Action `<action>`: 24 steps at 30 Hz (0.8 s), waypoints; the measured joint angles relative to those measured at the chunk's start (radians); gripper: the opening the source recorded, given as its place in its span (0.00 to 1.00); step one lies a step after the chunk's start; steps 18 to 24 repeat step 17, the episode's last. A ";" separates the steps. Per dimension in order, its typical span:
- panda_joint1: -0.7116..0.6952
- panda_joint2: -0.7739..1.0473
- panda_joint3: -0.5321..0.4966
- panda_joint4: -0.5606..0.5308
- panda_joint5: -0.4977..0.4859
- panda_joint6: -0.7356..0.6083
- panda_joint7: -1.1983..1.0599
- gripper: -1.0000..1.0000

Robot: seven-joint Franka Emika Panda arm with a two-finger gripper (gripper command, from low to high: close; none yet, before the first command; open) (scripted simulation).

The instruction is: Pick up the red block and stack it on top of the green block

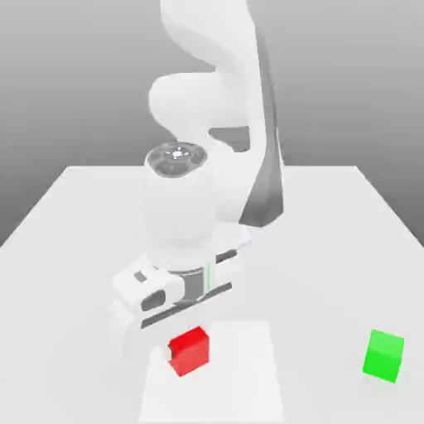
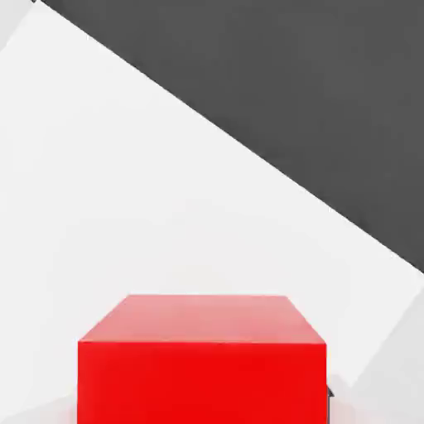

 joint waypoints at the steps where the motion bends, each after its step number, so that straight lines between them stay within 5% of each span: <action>1: 0.031 -0.005 0.025 0.011 -0.008 -0.016 0.016 0.00; 9: 0.308 -0.002 0.233 0.106 -0.065 -0.108 0.137 0.00; 13: 0.358 0.130 0.243 0.137 -0.109 -0.006 0.182 0.00; 14: 0.360 0.153 0.243 0.139 -0.117 0.014 0.188 1.00; 24: 0.360 0.153 0.243 0.139 -0.117 0.014 0.188 1.00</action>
